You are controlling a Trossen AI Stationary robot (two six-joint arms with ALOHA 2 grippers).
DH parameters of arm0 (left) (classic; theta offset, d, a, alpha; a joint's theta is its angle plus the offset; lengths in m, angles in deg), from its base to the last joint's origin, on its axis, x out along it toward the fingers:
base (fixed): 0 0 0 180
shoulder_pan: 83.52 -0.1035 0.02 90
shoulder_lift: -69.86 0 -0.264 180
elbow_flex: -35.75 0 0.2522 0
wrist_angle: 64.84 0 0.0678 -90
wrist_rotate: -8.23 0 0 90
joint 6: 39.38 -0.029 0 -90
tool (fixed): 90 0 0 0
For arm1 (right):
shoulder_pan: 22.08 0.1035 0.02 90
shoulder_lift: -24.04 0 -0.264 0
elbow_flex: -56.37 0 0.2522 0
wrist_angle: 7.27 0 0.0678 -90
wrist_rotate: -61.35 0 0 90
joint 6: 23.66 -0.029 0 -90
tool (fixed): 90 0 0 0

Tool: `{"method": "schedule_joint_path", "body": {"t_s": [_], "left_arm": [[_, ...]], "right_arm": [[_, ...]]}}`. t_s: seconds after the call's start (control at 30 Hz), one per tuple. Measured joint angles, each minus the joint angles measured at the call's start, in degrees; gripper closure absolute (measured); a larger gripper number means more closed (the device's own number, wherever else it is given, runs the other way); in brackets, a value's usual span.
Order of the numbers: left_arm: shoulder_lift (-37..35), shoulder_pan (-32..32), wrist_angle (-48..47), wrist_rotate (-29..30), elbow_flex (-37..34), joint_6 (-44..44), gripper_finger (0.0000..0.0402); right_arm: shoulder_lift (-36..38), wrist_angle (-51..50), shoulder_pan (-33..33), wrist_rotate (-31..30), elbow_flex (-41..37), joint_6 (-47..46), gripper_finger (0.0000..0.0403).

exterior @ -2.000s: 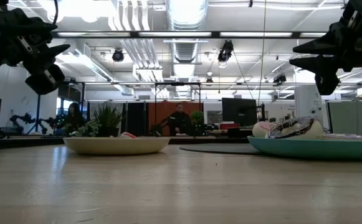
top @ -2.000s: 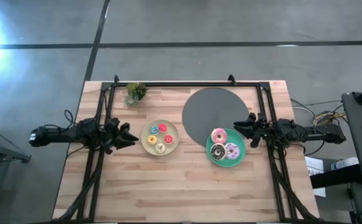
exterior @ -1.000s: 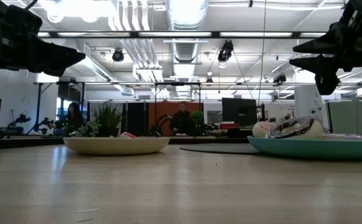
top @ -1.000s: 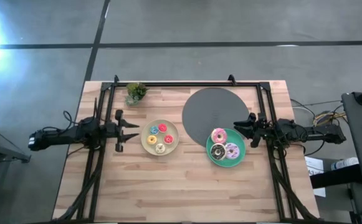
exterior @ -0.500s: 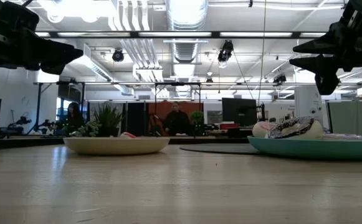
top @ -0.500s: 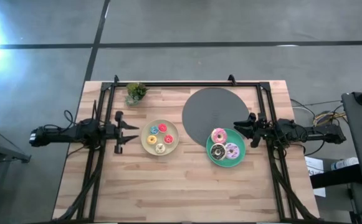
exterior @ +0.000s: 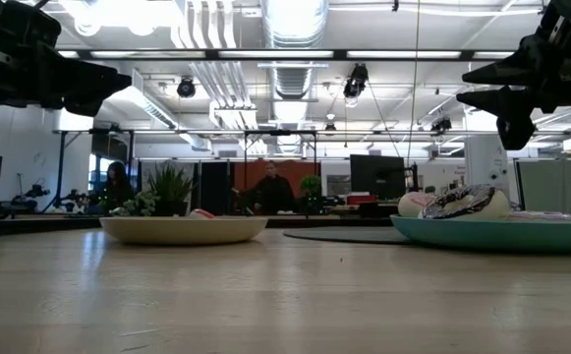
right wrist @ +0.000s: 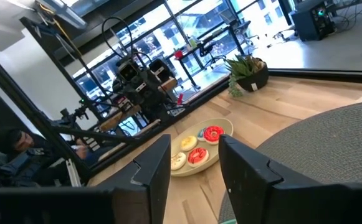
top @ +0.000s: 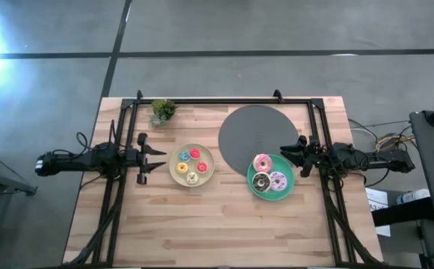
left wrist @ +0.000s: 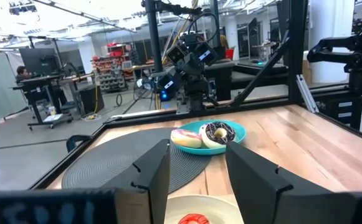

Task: Pick & Place donuts
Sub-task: Return to Home Position

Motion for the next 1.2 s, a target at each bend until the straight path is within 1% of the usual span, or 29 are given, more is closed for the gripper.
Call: {"method": "schedule_joint_path", "body": {"t_s": [0.27, 0.37, 0.53, 0.77, 0.97, 1.2], "left_arm": [[0.00, 0.00, 0.07, 0.00, 0.00, 0.00, 0.0271], [0.00, 0.00, 0.11, -0.02, 0.00, 0.00, 0.0271], [0.00, 0.00, 0.15, -0.02, 0.00, 0.00, 0.0271], [0.15, 0.00, 0.10, -0.04, 0.00, 0.00, 0.0271], [0.26, 0.00, 0.04, -0.05, 0.00, 0.00, 0.0271], [0.28, 0.00, -0.24, -0.05, 0.00, 0.00, 0.0271]], "right_arm": [[0.00, -0.02, 0.00, -0.01, 0.00, 0.35, 0.0279], [0.21, -0.07, 0.34, 0.07, 0.00, 3.93, 0.0275], [1.29, 0.36, 3.43, 1.03, 0.07, 14.03, 0.0270], [1.29, 0.65, 4.87, 7.89, 0.07, 32.39, 0.0271], [1.28, -1.71, 3.83, 7.64, 0.04, 40.40, 0.0280], [1.29, -1.73, 1.50, 7.79, 0.04, 38.16, 0.0274]]}}
